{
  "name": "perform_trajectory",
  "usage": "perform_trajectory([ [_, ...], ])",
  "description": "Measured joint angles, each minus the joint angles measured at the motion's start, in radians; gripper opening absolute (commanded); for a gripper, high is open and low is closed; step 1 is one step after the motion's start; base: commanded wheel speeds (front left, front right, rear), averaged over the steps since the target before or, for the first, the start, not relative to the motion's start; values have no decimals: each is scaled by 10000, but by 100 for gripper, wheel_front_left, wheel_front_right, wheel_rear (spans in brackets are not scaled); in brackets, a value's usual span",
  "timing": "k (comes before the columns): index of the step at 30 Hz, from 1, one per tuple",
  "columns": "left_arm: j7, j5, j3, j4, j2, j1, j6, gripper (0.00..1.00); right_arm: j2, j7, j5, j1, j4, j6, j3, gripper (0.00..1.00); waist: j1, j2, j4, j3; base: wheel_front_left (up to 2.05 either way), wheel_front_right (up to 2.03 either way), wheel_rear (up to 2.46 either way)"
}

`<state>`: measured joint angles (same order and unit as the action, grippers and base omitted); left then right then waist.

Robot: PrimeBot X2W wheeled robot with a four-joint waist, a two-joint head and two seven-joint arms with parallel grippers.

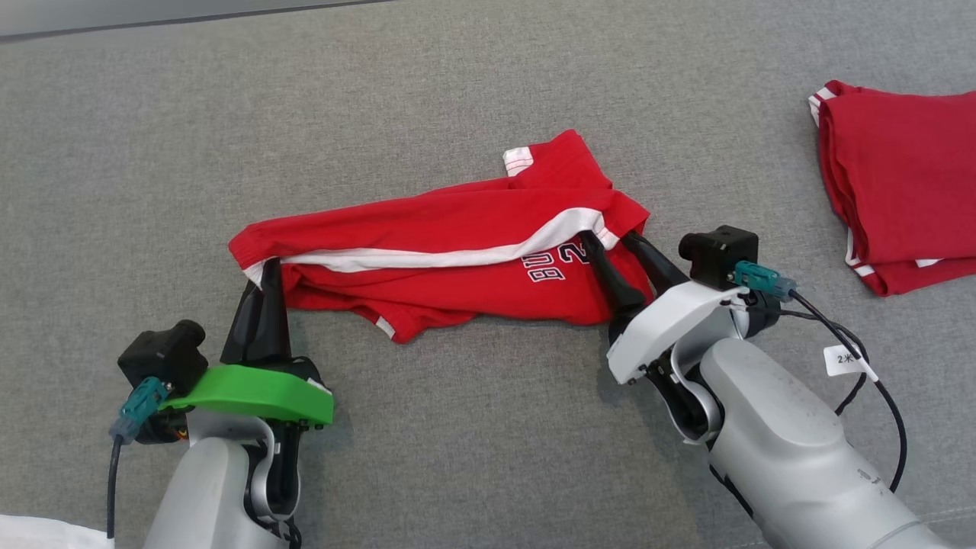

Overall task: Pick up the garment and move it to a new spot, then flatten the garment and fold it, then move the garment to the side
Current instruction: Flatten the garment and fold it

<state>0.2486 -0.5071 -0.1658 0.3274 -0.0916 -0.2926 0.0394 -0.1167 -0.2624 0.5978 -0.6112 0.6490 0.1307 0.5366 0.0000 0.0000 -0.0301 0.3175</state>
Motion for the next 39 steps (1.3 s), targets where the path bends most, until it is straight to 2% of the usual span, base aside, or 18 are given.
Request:
perform_trajectory([
  [1, -8, -2, -8, 2, -10, 0, 0, 0, 17, -2, 8, -16, 0, 0, 19, 42, 0, 0, 19, 3, 0, 0, 0],
  [2, -8, -4, -12, 2, -17, 0, -2, 0, 27, 0, 19, -38, -15, 0, 38, 27, 0, 0, 37, 2, 0, 0, 0],
  [3, -8, -13, -19, 4, -25, 0, -4, 0, 31, 0, 21, -50, -40, 0, 50, 19, 0, 0, 52, -2, 0, 0, 0],
  [4, -8, -15, -25, 8, -31, 0, -13, 0, 25, 0, 21, -49, -100, 0, 44, 4, 0, 0, 64, -10, 0, 0, 0],
  [5, -8, -19, -33, 10, -31, 1, -35, 0, 2, 0, 17, -49, -196, 0, 15, 0, 0, 0, 77, -26, 0, 0, 0],
  [14, 40, -42, 23, -188, -77, 113, -61, 0, -397, -2, -140, 662, -1693, 0, -729, 0, 0, 0, -10, -243, 0, 0, 0],
  [22, 90, -33, 144, -1383, -153, 355, 59, 0, -1081, 0, -194, 1543, -3616, 0, -1452, 0, 0, 0, -219, -624, 0, 0, 0],
  [32, -226, -171, -36, -4504, -221, 844, 219, 0, -1618, 209, -591, 2427, -6378, 0, -2477, 0, 0, 0, -419, -1643, 0, 0, 0],
  [39, -1049, -418, 67, -7273, -537, 1270, -61, 0, -1636, 1035, -894, 3279, -8847, 2, -3545, 0, 0, 0, -531, -2494, 0, 0, 0],
])
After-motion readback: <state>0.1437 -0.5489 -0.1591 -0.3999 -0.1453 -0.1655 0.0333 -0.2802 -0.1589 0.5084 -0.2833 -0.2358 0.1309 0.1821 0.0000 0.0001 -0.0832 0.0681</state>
